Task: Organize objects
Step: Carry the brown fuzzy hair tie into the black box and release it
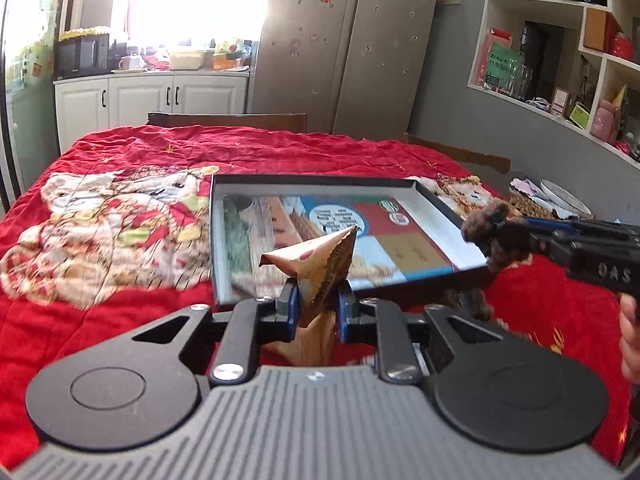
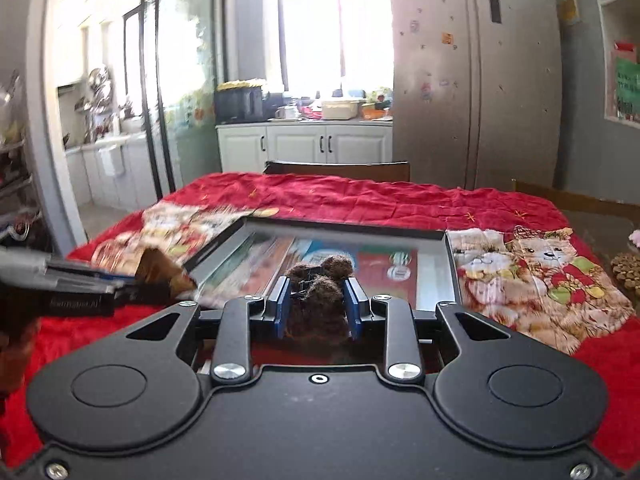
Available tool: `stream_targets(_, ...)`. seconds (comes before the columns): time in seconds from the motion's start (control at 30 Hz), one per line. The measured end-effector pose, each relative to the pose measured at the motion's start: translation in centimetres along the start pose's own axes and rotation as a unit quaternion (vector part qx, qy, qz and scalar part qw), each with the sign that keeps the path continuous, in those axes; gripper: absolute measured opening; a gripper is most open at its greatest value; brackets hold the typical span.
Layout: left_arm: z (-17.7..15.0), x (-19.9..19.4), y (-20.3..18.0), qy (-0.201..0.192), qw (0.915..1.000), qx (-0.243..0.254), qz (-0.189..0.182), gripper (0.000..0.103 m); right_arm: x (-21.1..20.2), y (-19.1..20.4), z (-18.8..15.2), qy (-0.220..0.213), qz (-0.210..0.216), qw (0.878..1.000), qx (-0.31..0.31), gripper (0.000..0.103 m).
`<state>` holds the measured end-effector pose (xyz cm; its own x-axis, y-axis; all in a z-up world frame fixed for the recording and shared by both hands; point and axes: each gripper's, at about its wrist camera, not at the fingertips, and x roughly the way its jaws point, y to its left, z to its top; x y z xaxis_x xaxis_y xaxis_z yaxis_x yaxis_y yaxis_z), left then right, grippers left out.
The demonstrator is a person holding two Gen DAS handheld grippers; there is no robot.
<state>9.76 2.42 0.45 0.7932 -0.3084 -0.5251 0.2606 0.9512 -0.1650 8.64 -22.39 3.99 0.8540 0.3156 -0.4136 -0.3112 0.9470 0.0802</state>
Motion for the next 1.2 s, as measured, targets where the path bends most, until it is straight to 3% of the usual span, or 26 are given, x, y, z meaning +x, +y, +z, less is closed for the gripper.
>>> stream_targets(0.17,2.3,3.4,0.4,0.004,0.9999,0.001,0.012,0.022,5.0,-1.7,1.8,0.009,-0.017,1.000,0.009,0.028)
stream_targets(0.53,5.3,11.1,1.3,0.017,0.9991,-0.008,0.038,0.022,13.4,-2.4,1.6,0.032,-0.037,0.999,-0.012,0.028)
stream_targets(1.2,6.4,16.8,1.0,0.058,0.9958,0.011,0.069,0.023,21.1,-4.5,2.5,0.089,-0.068,0.994,-0.015,0.028)
